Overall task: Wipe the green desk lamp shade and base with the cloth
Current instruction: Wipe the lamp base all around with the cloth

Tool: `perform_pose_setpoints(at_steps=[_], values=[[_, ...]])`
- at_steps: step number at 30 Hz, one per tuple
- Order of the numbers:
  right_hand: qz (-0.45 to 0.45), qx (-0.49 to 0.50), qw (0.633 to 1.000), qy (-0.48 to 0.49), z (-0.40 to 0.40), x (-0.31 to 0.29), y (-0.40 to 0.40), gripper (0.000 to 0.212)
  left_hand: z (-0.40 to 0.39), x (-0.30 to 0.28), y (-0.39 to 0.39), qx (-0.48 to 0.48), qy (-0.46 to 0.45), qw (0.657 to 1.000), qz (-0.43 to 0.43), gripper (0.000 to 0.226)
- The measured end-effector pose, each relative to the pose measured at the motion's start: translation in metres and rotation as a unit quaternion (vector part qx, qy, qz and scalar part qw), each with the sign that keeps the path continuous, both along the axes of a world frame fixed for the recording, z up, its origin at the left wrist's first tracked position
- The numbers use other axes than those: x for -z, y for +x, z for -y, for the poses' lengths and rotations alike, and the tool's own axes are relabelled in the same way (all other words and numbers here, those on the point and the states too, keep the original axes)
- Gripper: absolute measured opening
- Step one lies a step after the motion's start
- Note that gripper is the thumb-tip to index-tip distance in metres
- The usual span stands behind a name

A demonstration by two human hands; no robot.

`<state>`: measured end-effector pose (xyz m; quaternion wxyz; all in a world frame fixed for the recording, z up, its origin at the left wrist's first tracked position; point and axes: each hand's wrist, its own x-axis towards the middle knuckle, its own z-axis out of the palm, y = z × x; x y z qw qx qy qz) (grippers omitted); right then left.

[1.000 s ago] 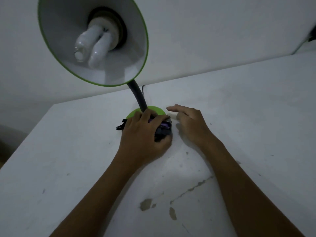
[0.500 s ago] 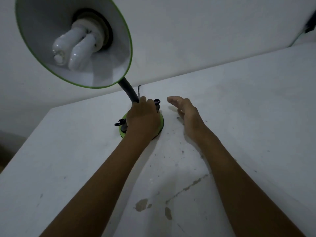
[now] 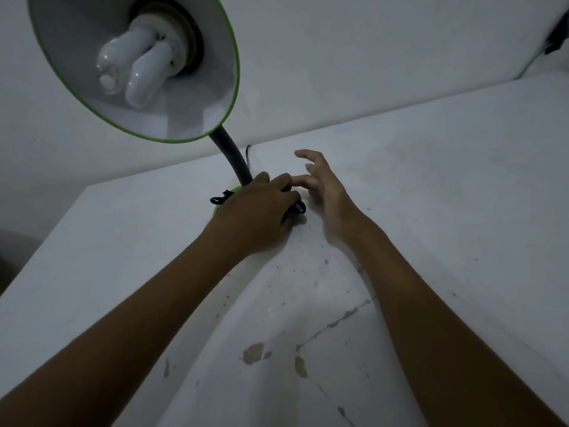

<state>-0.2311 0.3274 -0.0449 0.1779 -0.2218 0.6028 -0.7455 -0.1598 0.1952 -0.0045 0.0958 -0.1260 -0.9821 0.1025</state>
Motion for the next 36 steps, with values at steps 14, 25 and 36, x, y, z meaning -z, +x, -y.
perform_pose_setpoints(at_steps=[14, 25, 36], values=[[0.007, -0.054, 0.994, 0.097, 0.007, 0.007, 0.005, 0.055, 0.01, 0.019, 0.046, -0.03, -0.06, 0.995, -0.07, 0.027], [-0.024, -0.066, 0.989, 0.129, 0.022, 0.006, 0.018, 0.039, 0.019, 0.031, 0.05, -0.042, -0.014, 0.994, -0.098, 0.033], [-0.055, -0.087, 0.983, 0.154, 0.031, 0.016, 0.006, 0.056, 0.047, 0.026, 0.083, 0.043, -0.034, 0.994, -0.091, 0.041]])
